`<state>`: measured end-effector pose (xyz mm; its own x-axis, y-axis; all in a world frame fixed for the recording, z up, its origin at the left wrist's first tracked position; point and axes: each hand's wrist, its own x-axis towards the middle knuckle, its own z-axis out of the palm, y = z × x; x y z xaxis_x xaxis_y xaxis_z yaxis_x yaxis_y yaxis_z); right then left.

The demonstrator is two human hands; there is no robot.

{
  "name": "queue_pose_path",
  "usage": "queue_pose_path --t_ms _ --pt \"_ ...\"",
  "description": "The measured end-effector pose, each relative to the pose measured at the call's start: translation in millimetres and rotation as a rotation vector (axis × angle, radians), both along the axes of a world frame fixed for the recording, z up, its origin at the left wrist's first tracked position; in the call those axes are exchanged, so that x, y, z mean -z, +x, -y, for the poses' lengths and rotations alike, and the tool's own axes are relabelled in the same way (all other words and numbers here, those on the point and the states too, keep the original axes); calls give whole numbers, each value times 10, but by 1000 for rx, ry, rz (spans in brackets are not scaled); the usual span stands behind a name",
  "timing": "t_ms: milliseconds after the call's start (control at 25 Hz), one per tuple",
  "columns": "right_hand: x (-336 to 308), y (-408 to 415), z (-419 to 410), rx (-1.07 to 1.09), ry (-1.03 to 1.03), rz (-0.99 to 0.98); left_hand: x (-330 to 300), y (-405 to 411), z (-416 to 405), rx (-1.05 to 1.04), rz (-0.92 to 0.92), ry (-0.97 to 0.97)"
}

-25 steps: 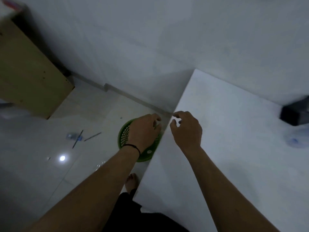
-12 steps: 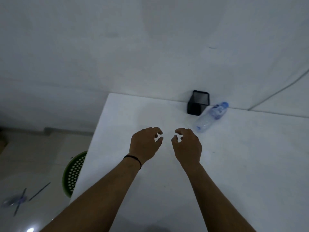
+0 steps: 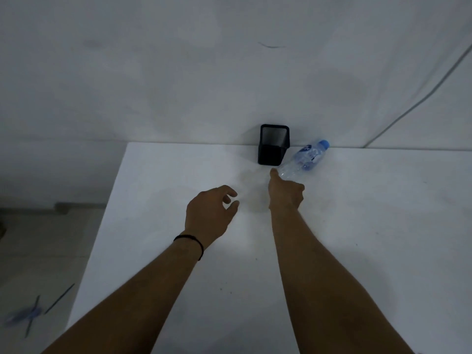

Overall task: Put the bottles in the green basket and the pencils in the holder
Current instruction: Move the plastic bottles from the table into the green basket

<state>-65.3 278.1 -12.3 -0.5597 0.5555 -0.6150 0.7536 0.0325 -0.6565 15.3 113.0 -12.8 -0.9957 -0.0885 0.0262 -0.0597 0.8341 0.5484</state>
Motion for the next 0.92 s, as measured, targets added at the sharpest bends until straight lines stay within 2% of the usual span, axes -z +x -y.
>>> queue_pose_path --t_ms 200,320,400,480,640,800,920 --pt "95 52 -103 59 -119 -45 19 -11 57 -25 47 28" --pt "159 402 -38 98 -20 -30 13 -30 -12 -18 66 89" --pt "201 742 94 77 85 -99 -6 -43 -80 -16 71 152" --pt "221 1070 245 -35 177 -196 -41 -11 -116 -35 79 216" --pt "230 1529 607 -421 298 -357 -165 143 39 -107 109 336" --pt "157 1643 907 -657 448 -509 -244 277 382 -324 59 582" --pt "123 1709 1334 -910 547 -556 -350 499 1054 -557 -57 747"
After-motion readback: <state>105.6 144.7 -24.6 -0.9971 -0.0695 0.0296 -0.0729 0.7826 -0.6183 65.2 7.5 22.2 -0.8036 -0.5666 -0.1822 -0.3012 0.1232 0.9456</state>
